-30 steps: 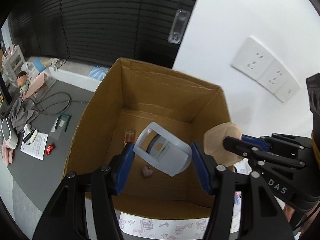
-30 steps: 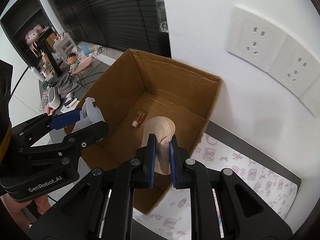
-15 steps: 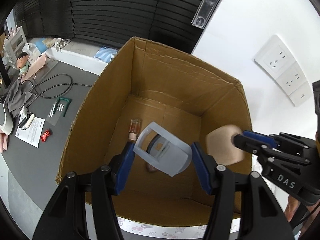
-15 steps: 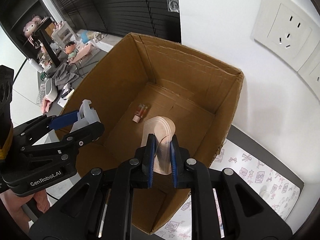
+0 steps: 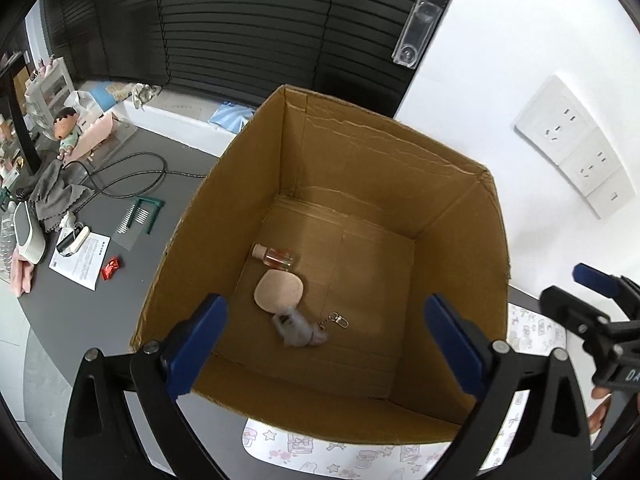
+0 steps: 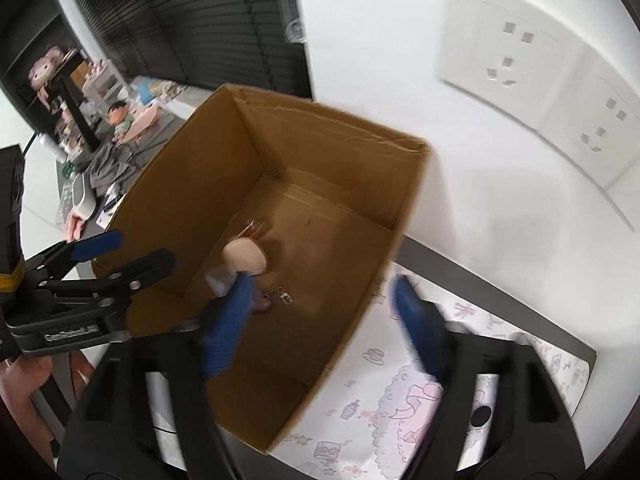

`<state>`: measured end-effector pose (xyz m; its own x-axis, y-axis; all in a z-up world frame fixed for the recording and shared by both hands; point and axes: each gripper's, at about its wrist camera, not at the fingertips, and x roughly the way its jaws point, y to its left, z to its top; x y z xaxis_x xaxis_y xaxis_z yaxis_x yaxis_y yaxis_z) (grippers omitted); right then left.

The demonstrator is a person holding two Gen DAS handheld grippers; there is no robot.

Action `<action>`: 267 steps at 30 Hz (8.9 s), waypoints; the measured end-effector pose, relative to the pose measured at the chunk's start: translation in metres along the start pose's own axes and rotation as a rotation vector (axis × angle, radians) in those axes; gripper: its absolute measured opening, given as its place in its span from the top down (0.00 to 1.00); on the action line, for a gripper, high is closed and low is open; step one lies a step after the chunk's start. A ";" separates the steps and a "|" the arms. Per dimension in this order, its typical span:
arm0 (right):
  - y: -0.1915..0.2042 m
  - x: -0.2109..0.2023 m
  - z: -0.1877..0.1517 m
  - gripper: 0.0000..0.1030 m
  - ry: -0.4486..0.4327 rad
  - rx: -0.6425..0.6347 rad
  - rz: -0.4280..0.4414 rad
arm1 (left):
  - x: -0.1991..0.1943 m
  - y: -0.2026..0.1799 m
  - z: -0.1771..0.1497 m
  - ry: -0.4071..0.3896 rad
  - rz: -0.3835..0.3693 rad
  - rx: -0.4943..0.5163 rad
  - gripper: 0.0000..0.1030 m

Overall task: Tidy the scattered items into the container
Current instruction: 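Withdraw both tools from the box back over the mat, then lower left tool onto black MENOW compact while right tool descends onto white cap, then close left tool on black compact while right tool closes on white cap, then carry black compact with left tool while right tool carries white cap into box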

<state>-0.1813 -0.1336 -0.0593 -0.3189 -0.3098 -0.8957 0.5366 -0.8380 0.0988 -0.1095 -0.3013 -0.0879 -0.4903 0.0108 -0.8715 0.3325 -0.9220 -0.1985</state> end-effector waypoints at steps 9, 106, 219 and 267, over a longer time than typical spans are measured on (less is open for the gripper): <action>-0.041 -0.031 -0.024 0.00 -0.048 0.072 -0.047 | -0.024 -0.024 -0.012 -0.042 0.012 0.029 0.01; -0.321 -0.017 -0.211 0.00 0.118 0.406 -0.117 | 0.144 -0.314 -0.132 0.330 -0.115 0.348 0.01; -0.253 -0.035 -0.192 0.96 0.095 0.349 -0.139 | 0.043 -0.281 -0.125 0.151 -0.170 0.370 0.55; -0.150 -0.091 -0.118 0.96 -0.069 0.211 -0.138 | -0.046 -0.161 -0.049 -0.079 -0.148 0.239 0.55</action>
<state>-0.1403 0.0732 -0.0442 -0.4342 -0.2104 -0.8759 0.3121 -0.9473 0.0728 -0.1014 -0.1349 -0.0381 -0.5836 0.1300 -0.8015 0.0579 -0.9779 -0.2008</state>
